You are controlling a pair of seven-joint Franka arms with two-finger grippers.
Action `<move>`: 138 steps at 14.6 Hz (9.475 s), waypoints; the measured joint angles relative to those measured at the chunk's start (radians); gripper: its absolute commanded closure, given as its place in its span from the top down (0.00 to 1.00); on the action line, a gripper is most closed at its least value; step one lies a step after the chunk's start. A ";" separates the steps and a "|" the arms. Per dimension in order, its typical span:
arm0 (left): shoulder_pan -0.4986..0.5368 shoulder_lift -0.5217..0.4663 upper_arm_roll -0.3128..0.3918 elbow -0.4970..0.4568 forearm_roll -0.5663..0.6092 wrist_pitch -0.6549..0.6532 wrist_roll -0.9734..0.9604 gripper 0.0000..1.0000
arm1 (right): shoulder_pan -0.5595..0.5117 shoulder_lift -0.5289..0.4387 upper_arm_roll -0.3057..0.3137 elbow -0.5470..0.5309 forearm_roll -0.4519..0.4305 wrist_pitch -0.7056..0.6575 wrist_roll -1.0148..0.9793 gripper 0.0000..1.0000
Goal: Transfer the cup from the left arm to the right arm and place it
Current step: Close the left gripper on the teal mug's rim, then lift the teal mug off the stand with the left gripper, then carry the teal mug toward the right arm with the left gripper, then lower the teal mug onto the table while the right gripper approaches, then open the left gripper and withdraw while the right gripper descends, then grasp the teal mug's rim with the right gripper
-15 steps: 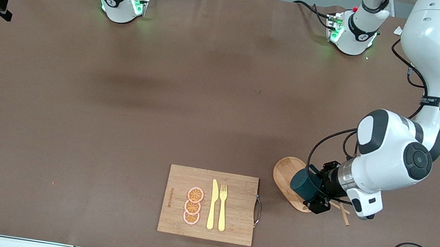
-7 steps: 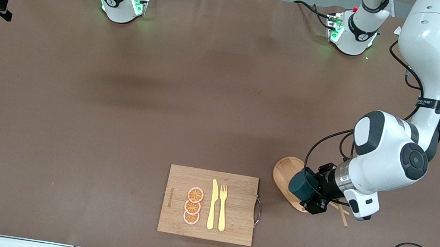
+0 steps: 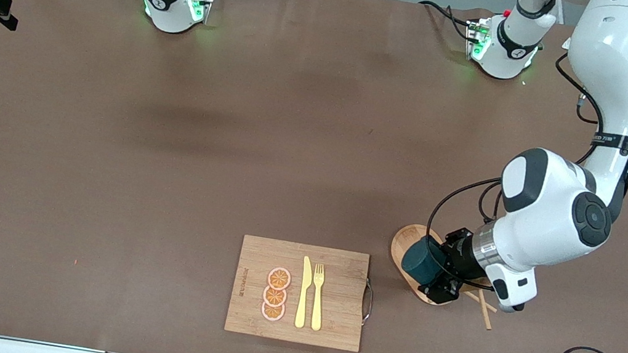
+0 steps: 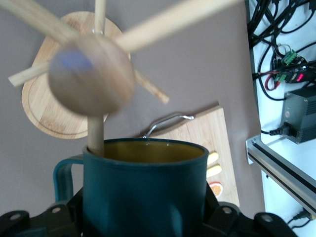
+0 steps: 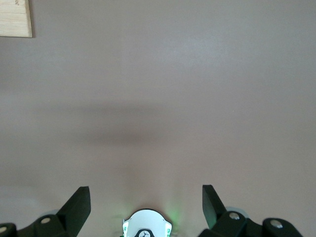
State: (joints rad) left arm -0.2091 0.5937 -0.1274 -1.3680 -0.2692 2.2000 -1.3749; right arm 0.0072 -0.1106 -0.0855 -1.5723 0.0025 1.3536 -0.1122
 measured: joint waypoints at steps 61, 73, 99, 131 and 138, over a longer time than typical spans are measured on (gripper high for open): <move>-0.971 0.466 -0.059 -0.067 2.012 -0.413 -1.133 1.00 | -0.092 0.223 -0.008 0.015 -0.004 0.094 0.006 1.00; -0.976 0.375 -0.094 -0.026 1.571 -0.416 -0.999 1.00 | 0.039 0.234 0.004 -0.045 -0.001 0.214 0.349 1.00; -0.499 -0.075 -0.091 0.056 0.810 -0.351 0.026 1.00 | 0.371 0.278 0.011 -0.200 0.068 0.402 1.494 1.00; 0.257 -0.500 -0.053 0.016 0.338 -0.646 1.377 1.00 | 0.906 0.476 -0.004 -0.440 0.160 0.925 2.459 0.18; 0.115 -0.628 0.119 -0.093 0.295 -0.654 1.388 1.00 | 0.904 0.467 -0.008 -0.433 0.156 0.926 2.369 0.00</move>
State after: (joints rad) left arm -0.0937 -0.0340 -0.0079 -1.4610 0.0261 1.5463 0.0126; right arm 0.9108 0.3564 -0.0933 -2.0049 0.1584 2.2799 2.2563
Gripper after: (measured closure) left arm 0.000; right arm 0.960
